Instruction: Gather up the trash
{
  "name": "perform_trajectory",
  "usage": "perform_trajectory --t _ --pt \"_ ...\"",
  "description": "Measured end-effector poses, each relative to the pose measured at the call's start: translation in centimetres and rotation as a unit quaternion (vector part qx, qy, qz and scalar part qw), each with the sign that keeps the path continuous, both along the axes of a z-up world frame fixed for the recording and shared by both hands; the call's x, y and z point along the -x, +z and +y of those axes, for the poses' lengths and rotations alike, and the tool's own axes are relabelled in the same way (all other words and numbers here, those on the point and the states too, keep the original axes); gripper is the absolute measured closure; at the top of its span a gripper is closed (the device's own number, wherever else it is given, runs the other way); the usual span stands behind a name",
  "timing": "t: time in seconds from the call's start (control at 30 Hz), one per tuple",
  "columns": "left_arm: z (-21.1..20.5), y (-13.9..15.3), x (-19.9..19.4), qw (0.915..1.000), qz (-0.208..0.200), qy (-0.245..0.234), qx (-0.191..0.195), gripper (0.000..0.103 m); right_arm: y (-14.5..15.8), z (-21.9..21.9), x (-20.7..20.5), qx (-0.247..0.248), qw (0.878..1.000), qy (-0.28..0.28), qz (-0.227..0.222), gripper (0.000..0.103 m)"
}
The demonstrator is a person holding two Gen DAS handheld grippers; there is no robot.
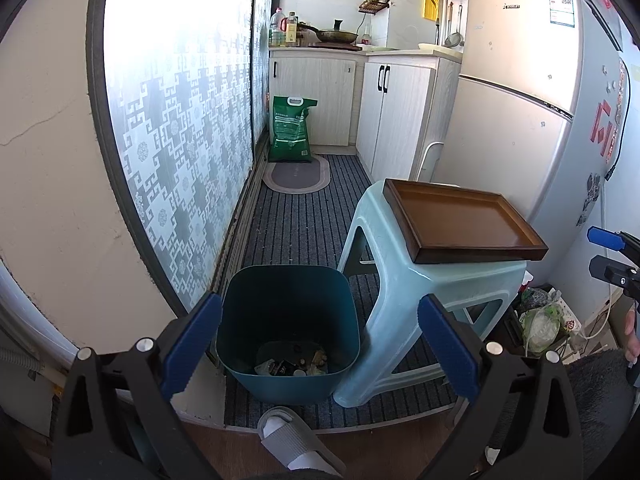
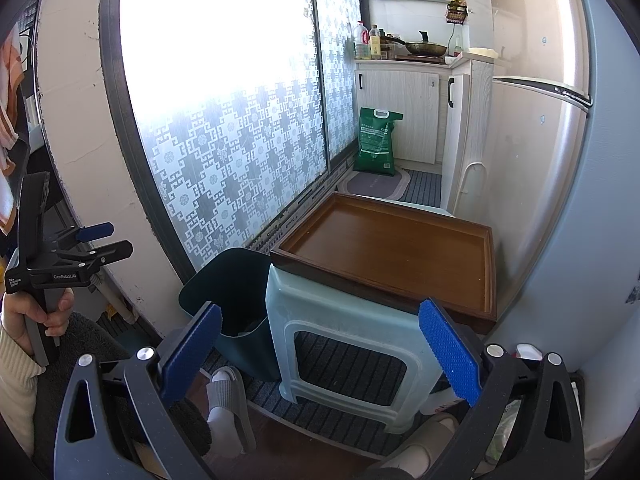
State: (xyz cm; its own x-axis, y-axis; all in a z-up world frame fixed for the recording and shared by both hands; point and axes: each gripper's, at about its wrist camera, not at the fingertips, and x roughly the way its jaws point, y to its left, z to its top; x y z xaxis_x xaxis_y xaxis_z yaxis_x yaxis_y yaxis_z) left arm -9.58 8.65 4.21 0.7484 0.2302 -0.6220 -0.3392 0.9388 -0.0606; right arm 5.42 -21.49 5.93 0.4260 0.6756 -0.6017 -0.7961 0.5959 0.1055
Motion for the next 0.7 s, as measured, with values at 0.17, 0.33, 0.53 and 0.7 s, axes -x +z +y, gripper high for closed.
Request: perform_trajectory --t 0.17,0.33,0.53,0.7 --pt "0.12 0.05 0.0 1.0 0.0 0.0 0.0 0.003 0.0 0.01 0.0 0.0 1.0 0.0 0.0 0.003" --pt "0.11 0.05 0.0 1.0 0.0 0.0 0.0 0.003 0.0 0.02 0.03 0.001 1.0 0.0 -0.001 0.003" --pt "0.05 0.05 0.0 1.0 0.0 0.0 -0.001 0.003 0.0 0.03 0.05 0.0 1.0 0.0 0.0 0.003" --pt "0.06 0.05 0.0 1.0 0.0 0.0 -0.001 0.003 0.0 0.0 0.02 0.0 1.0 0.0 0.0 0.003"
